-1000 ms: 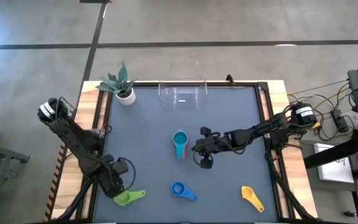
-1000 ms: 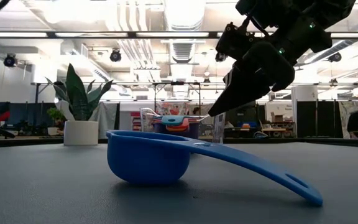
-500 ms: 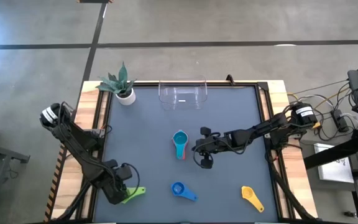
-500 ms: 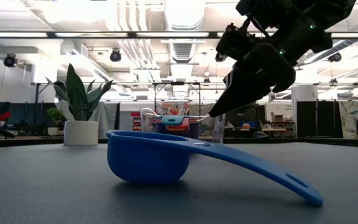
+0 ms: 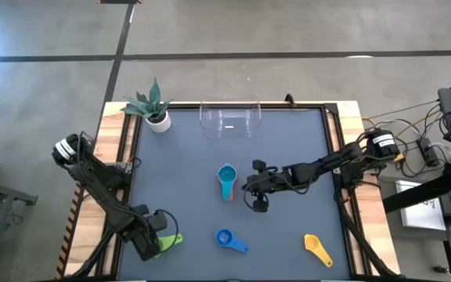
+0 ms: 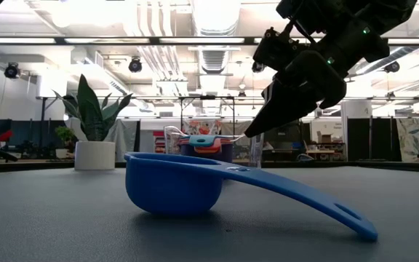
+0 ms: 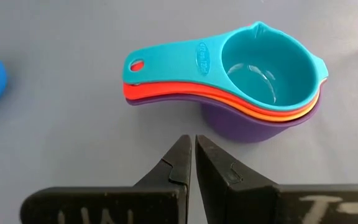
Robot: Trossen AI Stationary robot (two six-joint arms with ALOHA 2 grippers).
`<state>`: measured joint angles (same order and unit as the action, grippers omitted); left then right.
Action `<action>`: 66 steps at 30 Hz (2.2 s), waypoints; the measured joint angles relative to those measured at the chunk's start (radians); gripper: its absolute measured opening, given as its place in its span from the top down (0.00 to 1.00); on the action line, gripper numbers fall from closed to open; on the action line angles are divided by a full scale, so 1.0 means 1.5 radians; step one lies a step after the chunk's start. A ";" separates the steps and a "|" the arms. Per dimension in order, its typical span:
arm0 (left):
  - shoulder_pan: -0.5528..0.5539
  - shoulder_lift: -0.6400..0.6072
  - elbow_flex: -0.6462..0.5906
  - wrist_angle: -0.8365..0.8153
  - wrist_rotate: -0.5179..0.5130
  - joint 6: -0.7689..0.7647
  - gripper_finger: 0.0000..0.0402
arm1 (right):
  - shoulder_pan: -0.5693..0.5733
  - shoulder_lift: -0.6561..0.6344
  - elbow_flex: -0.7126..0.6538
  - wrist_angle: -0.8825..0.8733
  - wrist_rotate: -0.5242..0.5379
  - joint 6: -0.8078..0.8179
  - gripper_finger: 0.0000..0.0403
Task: Nest measuring cups in basket
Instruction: Stack the green measuring cup on top of the light blue measuring cup
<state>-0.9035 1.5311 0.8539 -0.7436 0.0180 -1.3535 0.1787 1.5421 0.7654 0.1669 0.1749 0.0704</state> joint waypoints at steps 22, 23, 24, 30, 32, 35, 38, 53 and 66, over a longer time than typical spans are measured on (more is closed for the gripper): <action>0.131 -0.052 0.081 -0.158 -0.117 0.266 1.00 | 0.000 -0.014 -0.001 -0.010 0.007 -0.013 0.97; 0.152 -0.056 0.093 -0.165 -0.134 0.308 1.00 | 0.000 -0.018 -0.001 -0.020 0.009 -0.013 0.97; 0.176 -0.062 0.105 -0.167 -0.149 0.351 1.00 | 0.000 -0.023 -0.001 -0.030 0.013 -0.013 0.97; 0.346 -0.085 0.163 -0.152 -0.187 0.638 1.00 | 0.004 -0.064 -0.016 -0.054 0.049 -0.002 0.97; 0.415 -0.085 0.186 -0.135 -0.171 0.738 1.00 | 0.006 -0.082 -0.031 -0.047 0.054 -0.002 0.97; 0.510 -0.079 0.218 -0.089 -0.116 0.871 1.00 | 0.007 -0.121 -0.066 -0.043 0.077 0.014 0.97; 0.587 -0.068 0.244 -0.052 -0.061 0.980 1.00 | 0.007 -0.164 -0.112 -0.025 0.087 0.031 0.97; 0.711 0.164 0.380 -0.019 0.082 1.197 1.00 | 0.007 -0.338 -0.246 0.032 0.112 0.093 0.97; 0.732 0.267 0.461 -0.054 0.085 1.214 0.89 | 0.007 -0.359 -0.249 0.013 0.128 0.082 0.97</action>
<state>0.1938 1.9314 1.5448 -0.8252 0.1461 0.4671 0.1898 1.0037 0.3916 0.1858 0.3669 0.1935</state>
